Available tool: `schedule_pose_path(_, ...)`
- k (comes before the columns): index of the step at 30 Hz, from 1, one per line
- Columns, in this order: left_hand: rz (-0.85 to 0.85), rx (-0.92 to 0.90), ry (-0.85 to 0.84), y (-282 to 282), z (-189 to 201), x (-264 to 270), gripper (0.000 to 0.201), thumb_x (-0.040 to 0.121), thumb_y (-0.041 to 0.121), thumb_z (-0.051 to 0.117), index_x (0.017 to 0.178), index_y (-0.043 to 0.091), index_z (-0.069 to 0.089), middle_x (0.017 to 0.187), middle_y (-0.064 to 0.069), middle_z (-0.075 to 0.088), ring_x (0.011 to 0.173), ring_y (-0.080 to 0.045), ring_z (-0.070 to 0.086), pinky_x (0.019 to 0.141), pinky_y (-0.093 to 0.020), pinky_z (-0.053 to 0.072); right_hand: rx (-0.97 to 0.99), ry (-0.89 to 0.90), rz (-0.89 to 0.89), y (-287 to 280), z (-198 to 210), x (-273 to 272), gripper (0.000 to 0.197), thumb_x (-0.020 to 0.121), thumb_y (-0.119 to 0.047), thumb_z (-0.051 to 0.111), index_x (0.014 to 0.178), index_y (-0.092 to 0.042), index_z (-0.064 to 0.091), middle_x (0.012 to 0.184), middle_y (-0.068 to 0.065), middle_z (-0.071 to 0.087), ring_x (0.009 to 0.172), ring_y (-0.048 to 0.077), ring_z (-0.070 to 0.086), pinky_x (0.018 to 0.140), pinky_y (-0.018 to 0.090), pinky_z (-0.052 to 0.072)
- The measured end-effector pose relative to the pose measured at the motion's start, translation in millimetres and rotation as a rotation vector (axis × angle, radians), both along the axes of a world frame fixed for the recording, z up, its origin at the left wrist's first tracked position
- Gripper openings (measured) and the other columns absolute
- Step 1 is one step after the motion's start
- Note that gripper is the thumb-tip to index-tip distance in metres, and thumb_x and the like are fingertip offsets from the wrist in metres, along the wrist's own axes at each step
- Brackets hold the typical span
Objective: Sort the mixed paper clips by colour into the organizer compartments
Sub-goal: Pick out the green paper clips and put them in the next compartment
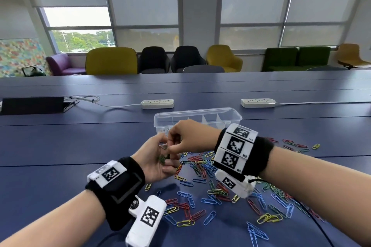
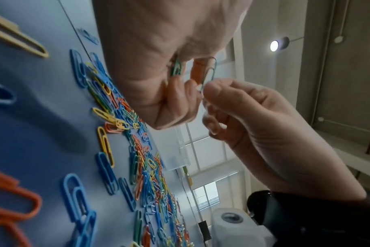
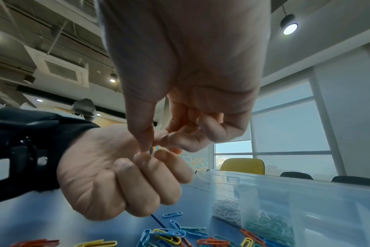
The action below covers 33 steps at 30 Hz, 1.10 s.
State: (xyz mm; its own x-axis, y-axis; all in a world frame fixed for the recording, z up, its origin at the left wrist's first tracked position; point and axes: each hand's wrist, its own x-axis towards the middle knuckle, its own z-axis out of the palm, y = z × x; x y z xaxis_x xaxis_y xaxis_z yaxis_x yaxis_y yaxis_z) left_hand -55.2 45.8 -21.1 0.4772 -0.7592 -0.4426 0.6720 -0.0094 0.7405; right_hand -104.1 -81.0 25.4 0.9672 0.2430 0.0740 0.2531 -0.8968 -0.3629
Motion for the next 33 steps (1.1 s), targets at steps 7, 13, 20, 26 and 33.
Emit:
schedule_pose_path(7,0.150,-0.096,0.107,14,-3,15,0.029,0.080,0.013,0.038,0.051,0.012,0.041,0.059,-0.001,0.038,0.035,-0.010,0.036,0.029,-0.014,0.023,0.189,-0.172,-0.126,-8,-4,15,0.019,0.091,-0.027,0.058,0.093,-0.009,0.064,0.066,-0.012,0.051,0.058,0.000,0.046,0.057,0.012,0.036)
schedule_pose_path(13,0.020,0.281,-0.354,23,2,31,0.023,0.098,0.006,0.033,0.094,0.009,0.056,0.054,0.005,0.034,0.034,-0.003,0.023,0.033,-0.012,0.016,-0.050,0.134,-0.126,-29,-24,37,0.018,0.089,-0.018,0.060,0.105,-0.011,0.067,0.085,-0.008,0.059,0.072,0.003,0.052,0.060,0.007,0.035)
schedule_pose_path(20,-0.511,0.918,-1.335,8,-1,36,0.024,0.089,0.032,0.060,0.091,0.010,0.069,0.075,-0.004,0.060,0.065,-0.011,0.047,0.063,-0.023,0.039,-0.243,0.251,-0.083,-25,-48,59,0.023,0.080,-0.018,0.072,0.101,-0.011,0.068,0.094,0.002,0.066,0.081,0.009,0.053,0.056,0.012,0.035)
schedule_pose_path(26,-0.575,1.017,-1.463,2,-7,37,0.008,0.081,0.028,0.068,0.081,0.019,0.067,0.081,-0.001,0.062,0.075,-0.011,0.052,0.070,-0.019,0.040,-0.255,0.267,-0.074,-32,-53,54,0.019,0.085,-0.019,0.066,0.097,-0.006,0.069,0.088,0.007,0.066,0.078,0.014,0.054,0.070,0.026,0.042)
schedule_pose_path(33,-0.430,0.867,-1.340,10,1,43,0.012,0.083,0.027,0.069,0.077,0.019,0.065,0.057,0.013,0.052,0.045,0.002,0.045,0.048,-0.009,0.036,-0.231,0.237,-0.095,-47,-57,38,0.004,0.084,-0.017,0.063,0.083,-0.014,0.062,0.083,0.002,0.061,0.077,0.017,0.056,0.078,0.033,0.050)
